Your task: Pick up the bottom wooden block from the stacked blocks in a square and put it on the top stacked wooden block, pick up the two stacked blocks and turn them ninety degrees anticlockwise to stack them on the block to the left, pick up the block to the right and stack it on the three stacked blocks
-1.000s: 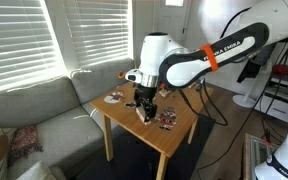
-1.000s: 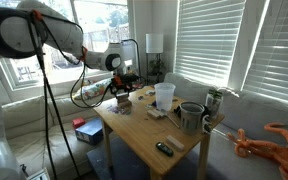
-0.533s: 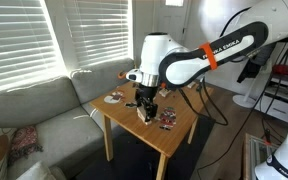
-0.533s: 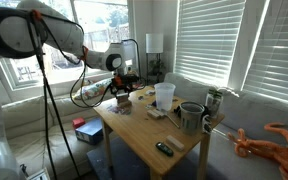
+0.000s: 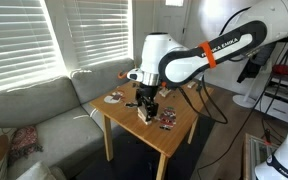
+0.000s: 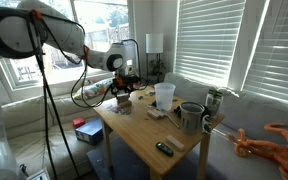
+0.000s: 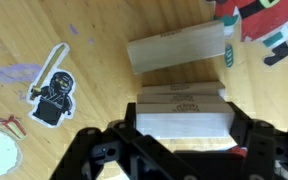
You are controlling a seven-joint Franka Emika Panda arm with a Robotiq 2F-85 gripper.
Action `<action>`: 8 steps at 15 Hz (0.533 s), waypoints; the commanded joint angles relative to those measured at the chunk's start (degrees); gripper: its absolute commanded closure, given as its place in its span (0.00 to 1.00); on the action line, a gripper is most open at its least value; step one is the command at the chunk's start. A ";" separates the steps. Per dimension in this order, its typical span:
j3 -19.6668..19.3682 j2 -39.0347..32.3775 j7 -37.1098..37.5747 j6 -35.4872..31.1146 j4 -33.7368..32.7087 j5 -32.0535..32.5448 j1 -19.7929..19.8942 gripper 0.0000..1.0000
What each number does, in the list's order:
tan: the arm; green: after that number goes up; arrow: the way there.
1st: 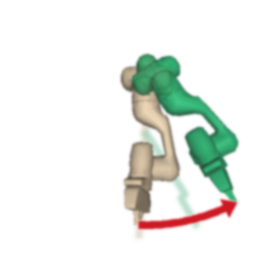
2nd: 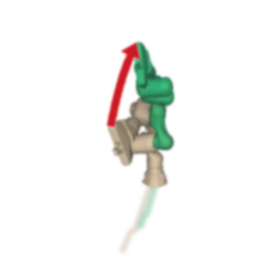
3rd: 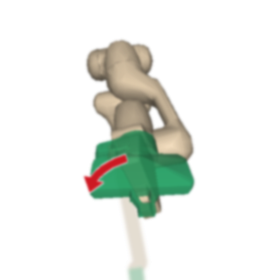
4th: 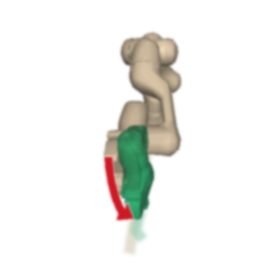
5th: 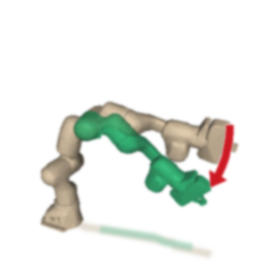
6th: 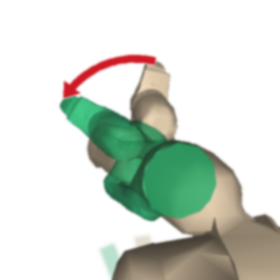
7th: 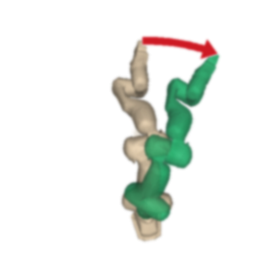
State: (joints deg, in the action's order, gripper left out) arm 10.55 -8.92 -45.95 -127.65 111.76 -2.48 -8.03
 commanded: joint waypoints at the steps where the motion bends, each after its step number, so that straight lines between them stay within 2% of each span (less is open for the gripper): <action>1: 0.45 0.92 -3.04 1.06 0.55 -1.88 0.87 0.40; 8: 0.53 0.42 -5.07 1.44 -0.04 -2.13 0.83 0.40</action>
State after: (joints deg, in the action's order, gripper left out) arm 10.55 -8.91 -48.58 -127.65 111.78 -2.98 -7.78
